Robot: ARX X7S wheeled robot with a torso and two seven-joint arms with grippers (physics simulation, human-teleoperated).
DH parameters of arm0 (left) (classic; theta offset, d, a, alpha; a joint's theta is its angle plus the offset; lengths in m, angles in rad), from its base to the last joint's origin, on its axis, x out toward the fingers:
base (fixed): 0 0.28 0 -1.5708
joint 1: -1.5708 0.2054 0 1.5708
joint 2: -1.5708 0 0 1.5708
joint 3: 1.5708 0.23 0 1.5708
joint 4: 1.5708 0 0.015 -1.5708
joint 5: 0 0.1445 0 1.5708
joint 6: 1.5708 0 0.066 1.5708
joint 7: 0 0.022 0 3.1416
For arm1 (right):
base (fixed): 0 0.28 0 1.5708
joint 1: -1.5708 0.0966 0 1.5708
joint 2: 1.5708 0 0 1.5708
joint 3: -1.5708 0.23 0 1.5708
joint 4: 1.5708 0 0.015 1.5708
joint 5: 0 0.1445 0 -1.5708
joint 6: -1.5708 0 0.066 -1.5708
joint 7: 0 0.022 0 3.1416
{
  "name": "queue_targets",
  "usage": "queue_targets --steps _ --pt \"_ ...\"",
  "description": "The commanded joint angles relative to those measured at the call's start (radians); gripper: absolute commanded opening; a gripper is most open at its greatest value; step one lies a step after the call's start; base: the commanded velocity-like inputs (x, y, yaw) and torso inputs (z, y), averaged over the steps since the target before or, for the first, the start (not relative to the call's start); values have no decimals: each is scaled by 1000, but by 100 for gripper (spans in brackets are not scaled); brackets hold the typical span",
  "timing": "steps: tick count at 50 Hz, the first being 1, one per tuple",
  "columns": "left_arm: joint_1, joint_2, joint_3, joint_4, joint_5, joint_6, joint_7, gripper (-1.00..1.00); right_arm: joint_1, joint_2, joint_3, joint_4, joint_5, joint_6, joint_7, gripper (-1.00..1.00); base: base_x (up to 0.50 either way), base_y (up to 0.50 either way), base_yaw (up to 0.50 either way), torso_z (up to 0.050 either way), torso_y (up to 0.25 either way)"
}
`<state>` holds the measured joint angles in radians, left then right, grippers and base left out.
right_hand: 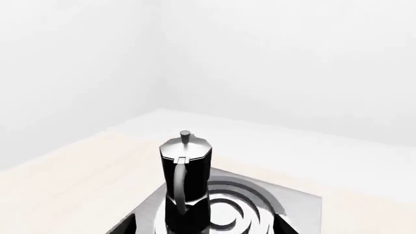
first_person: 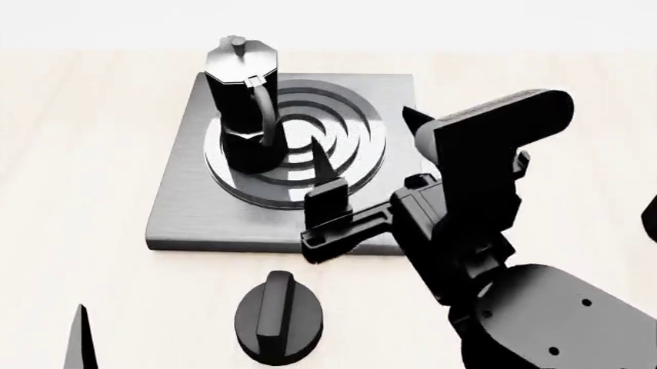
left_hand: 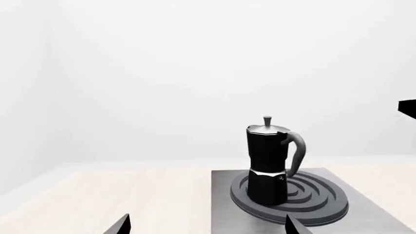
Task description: Put both moka pots on the stove.
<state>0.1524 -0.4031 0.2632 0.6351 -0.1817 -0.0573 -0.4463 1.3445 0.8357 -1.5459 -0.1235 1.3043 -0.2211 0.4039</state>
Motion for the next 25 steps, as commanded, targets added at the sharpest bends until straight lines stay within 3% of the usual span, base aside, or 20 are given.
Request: queue_targets --steps 1,14,25 --pt "1 -1 6 3 7 3 -5 100 -83 261 -5 -262 -149 -98 175 100 0 0 0 0 0" --pt "6 -6 1 -6 3 21 -6 100 -185 485 -42 -375 -315 -163 342 100 0 0 0 0 0" --pt "2 -6 8 -1 3 13 -9 100 -203 627 -37 -330 -301 -208 389 100 0 0 0 0 0"
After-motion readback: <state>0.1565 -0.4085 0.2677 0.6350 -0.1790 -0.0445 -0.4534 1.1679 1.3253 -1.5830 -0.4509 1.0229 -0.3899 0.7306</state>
